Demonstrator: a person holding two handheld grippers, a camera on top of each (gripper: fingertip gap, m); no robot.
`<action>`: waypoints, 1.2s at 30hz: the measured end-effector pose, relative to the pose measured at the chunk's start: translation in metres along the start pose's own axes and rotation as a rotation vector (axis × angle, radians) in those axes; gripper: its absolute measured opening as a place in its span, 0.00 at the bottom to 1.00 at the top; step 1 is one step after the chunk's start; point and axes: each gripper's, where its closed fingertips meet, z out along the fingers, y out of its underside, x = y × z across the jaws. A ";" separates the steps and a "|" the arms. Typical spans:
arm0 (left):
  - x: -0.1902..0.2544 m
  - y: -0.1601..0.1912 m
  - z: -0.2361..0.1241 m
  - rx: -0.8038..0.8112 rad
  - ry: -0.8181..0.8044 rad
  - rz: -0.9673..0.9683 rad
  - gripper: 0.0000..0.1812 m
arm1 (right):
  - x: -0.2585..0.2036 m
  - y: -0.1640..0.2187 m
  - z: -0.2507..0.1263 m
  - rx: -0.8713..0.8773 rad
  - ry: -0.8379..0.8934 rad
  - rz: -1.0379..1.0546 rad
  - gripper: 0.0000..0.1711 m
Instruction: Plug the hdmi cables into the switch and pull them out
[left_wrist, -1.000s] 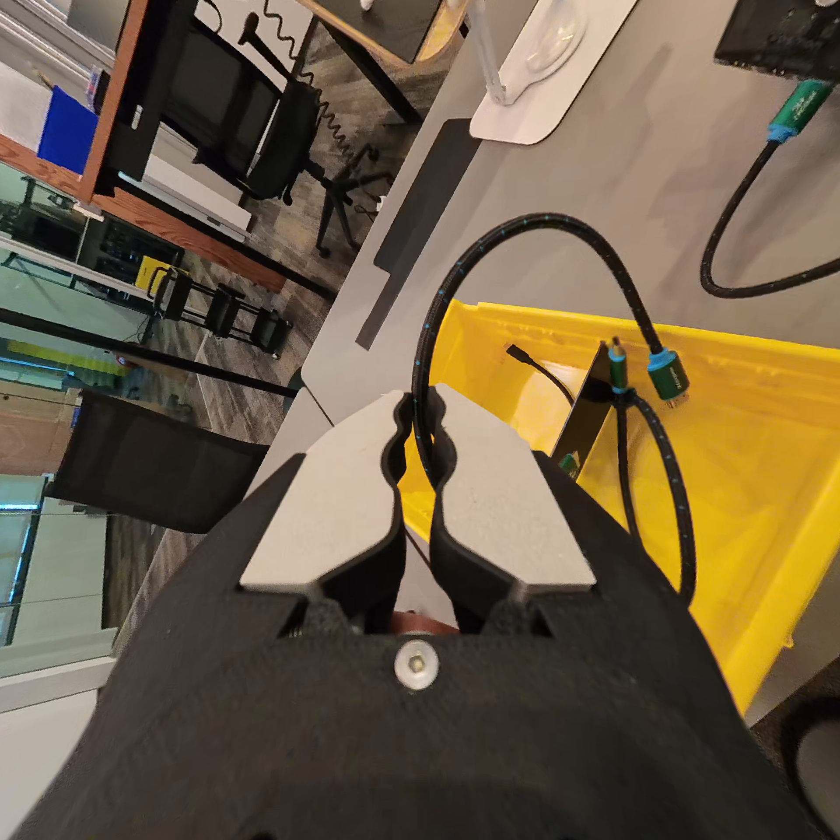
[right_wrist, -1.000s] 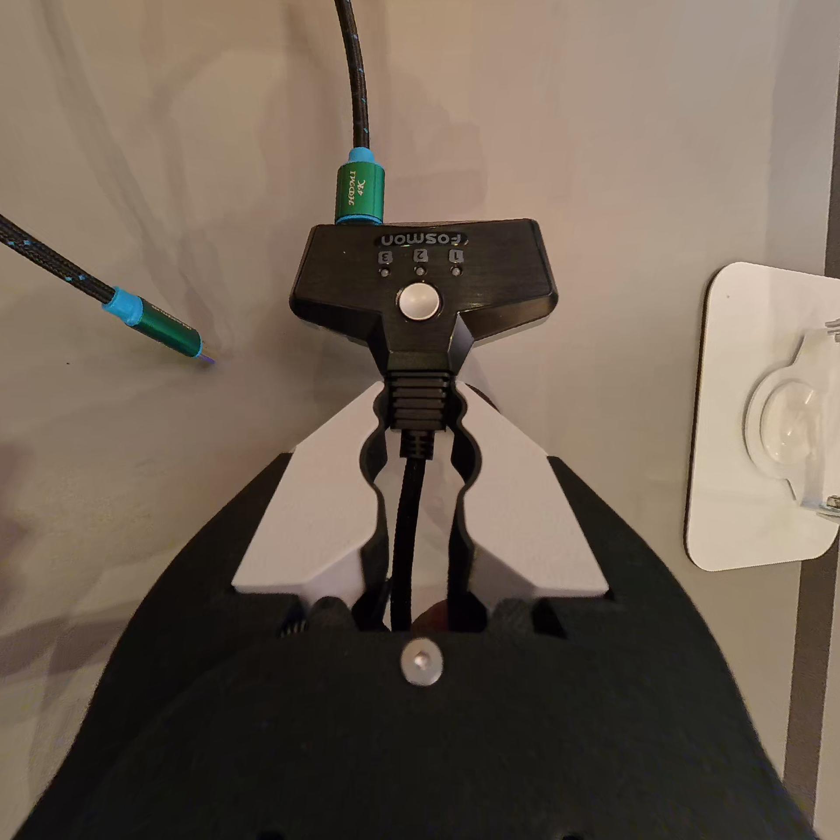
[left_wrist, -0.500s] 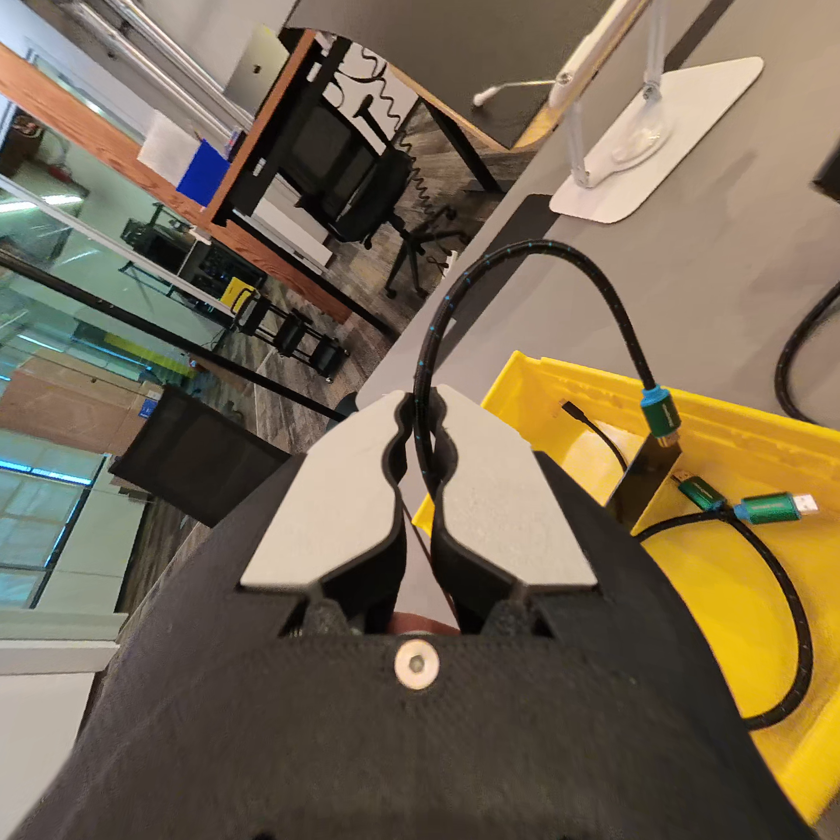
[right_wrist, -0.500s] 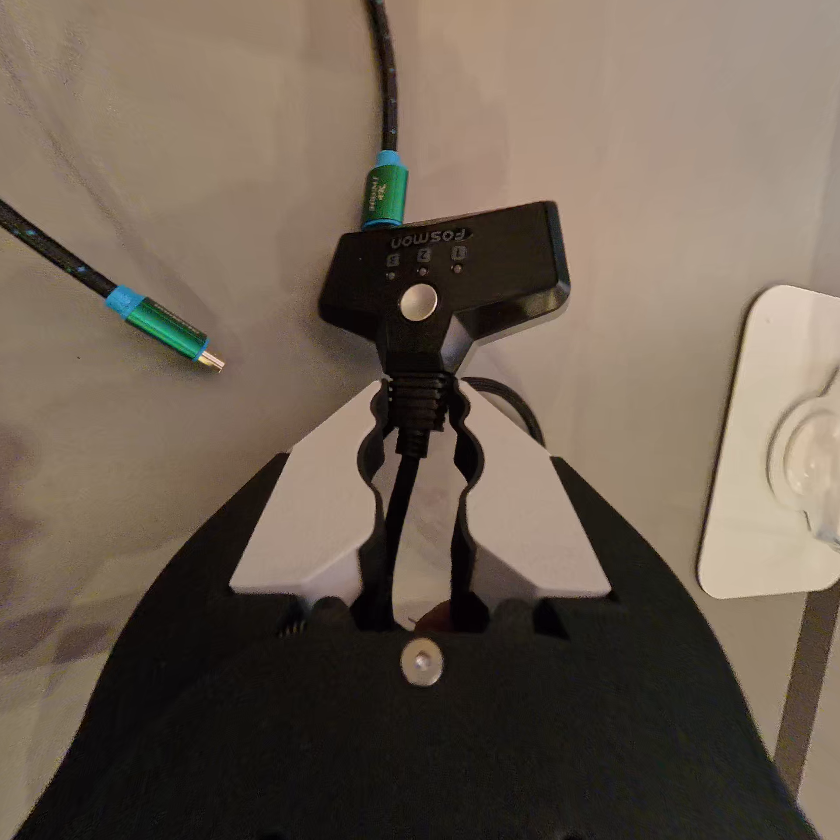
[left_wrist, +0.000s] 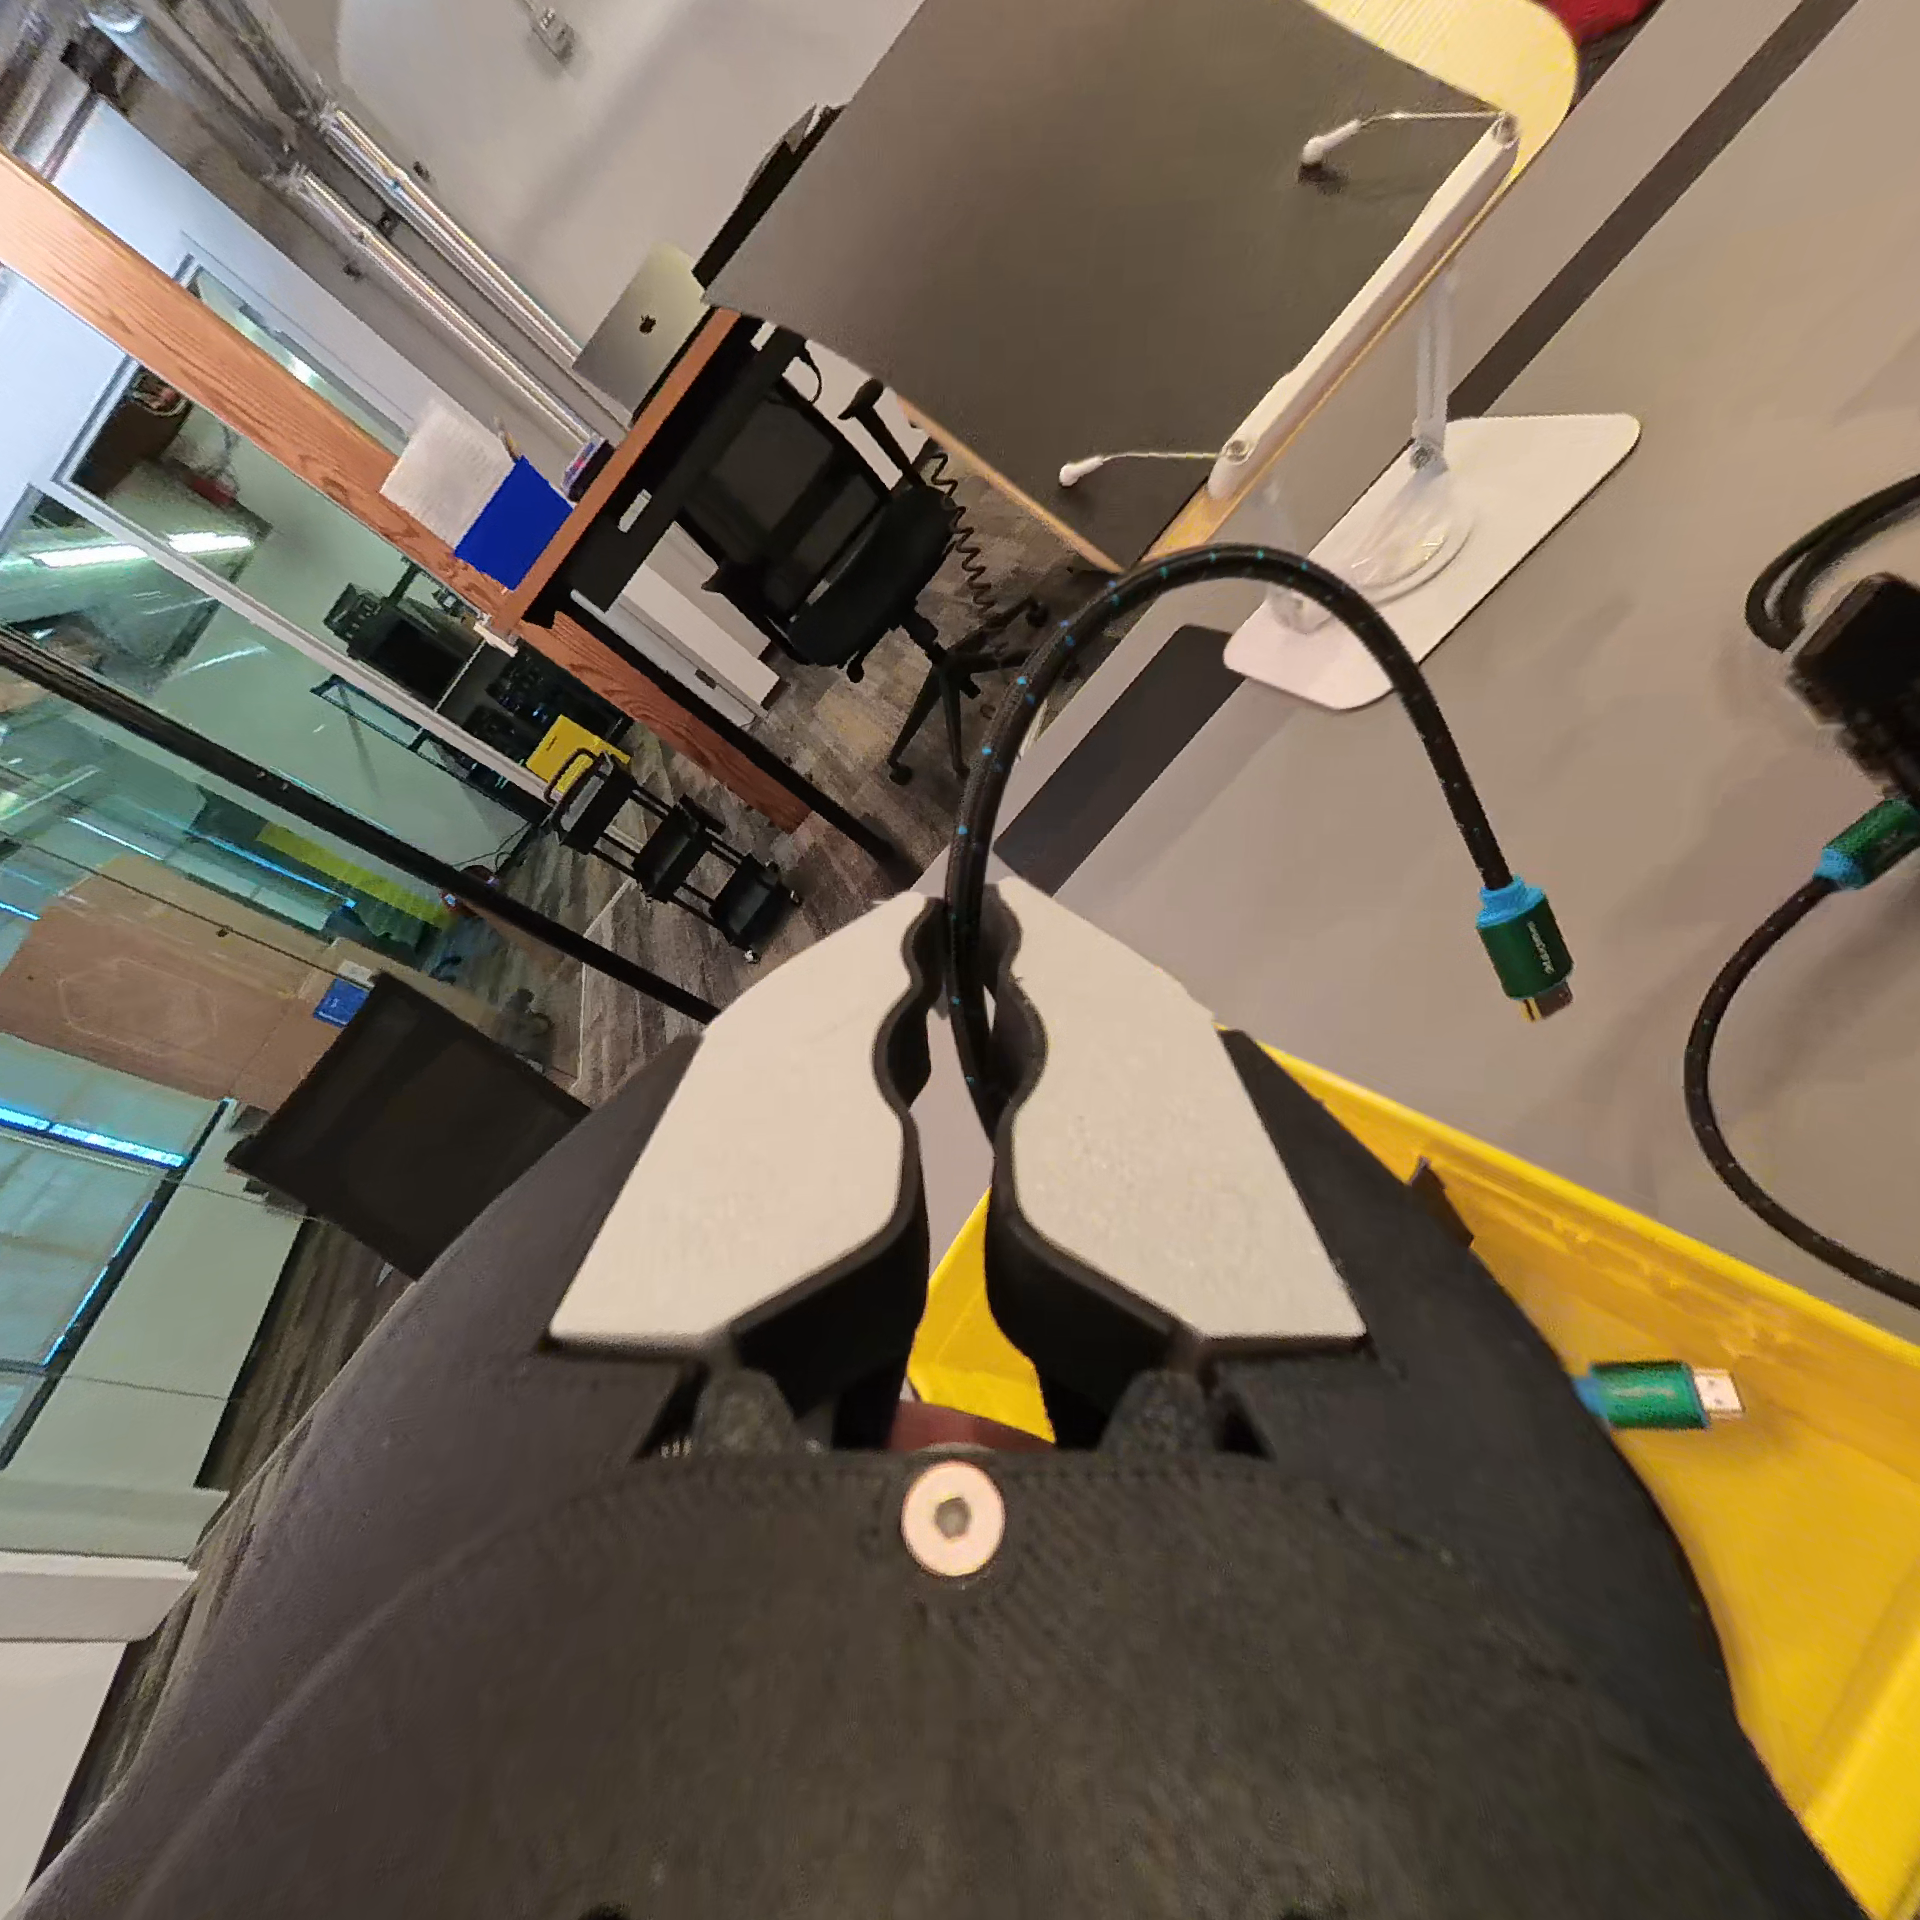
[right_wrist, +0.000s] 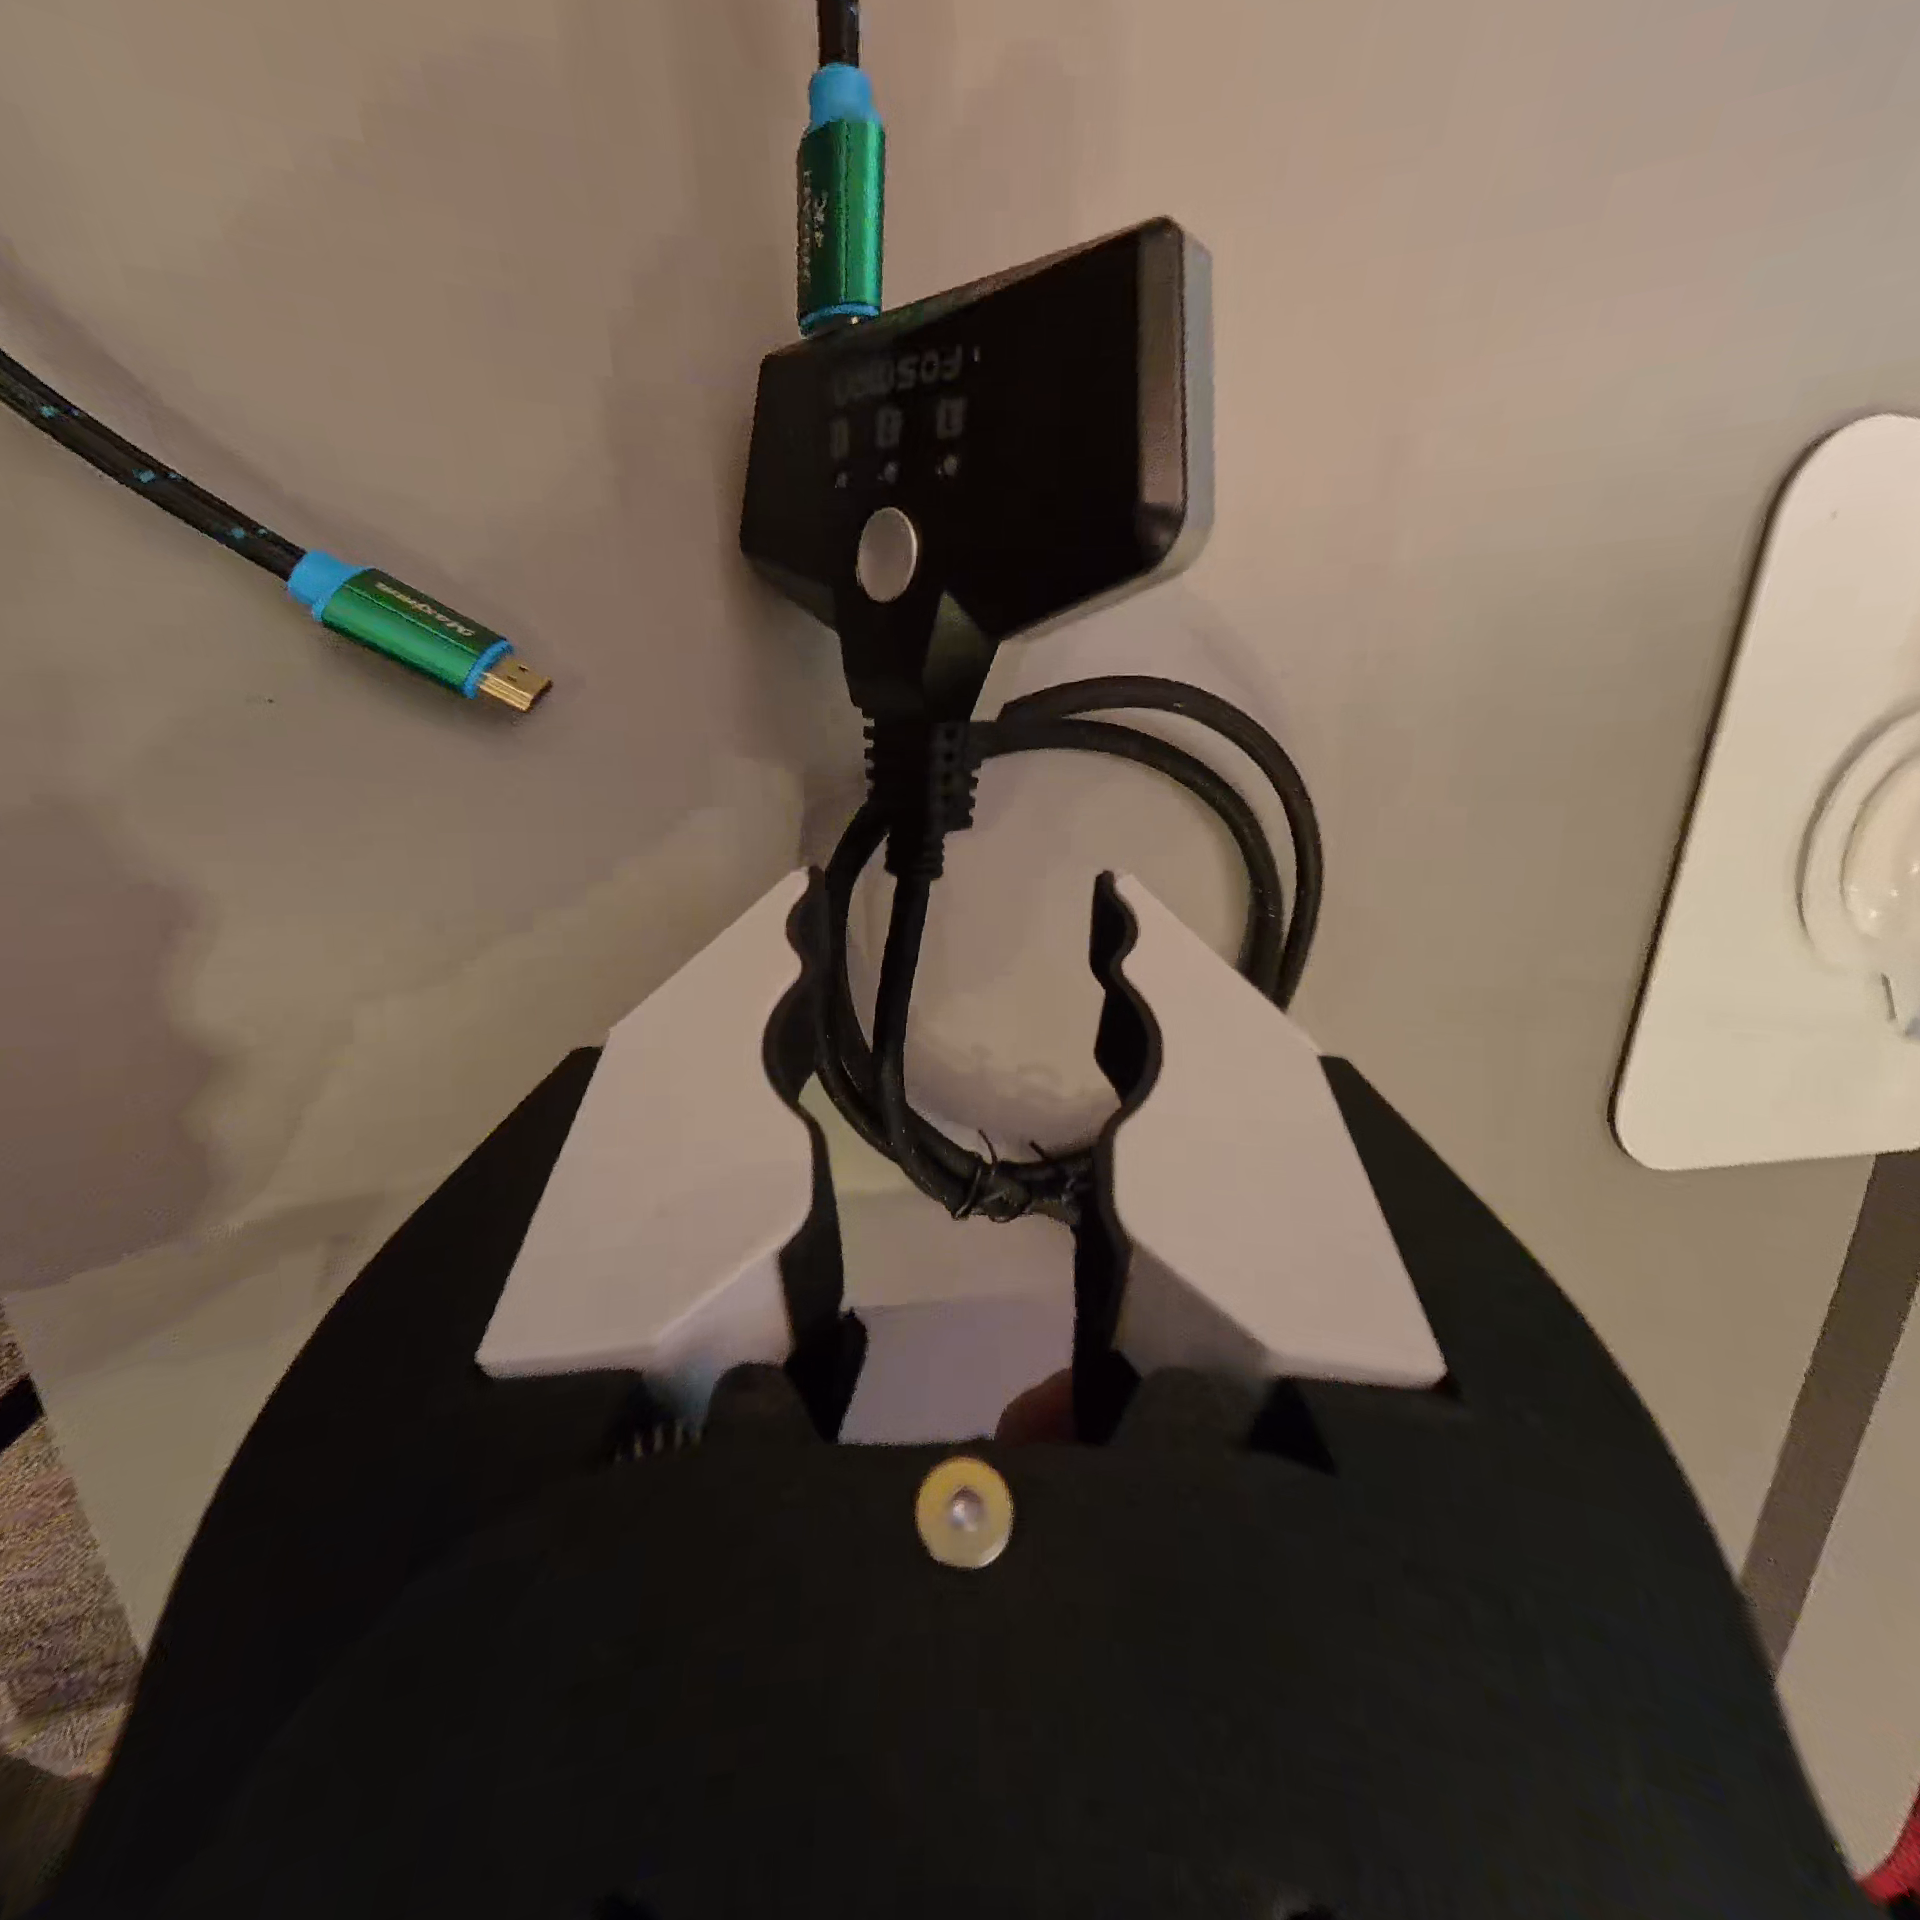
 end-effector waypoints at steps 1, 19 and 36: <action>0.002 -0.003 0.002 0.004 -0.003 -0.001 0.03 | 0.000 -0.001 -0.005 0.009 0.002 0.004 0.28; 0.030 -0.049 0.022 0.171 -0.024 -0.223 0.03 | -0.005 -0.151 -0.073 0.684 -0.025 0.116 0.24; 0.053 -0.058 0.032 0.230 0.057 -0.309 0.03 | 0.009 -0.172 -0.087 0.890 -0.025 0.225 0.08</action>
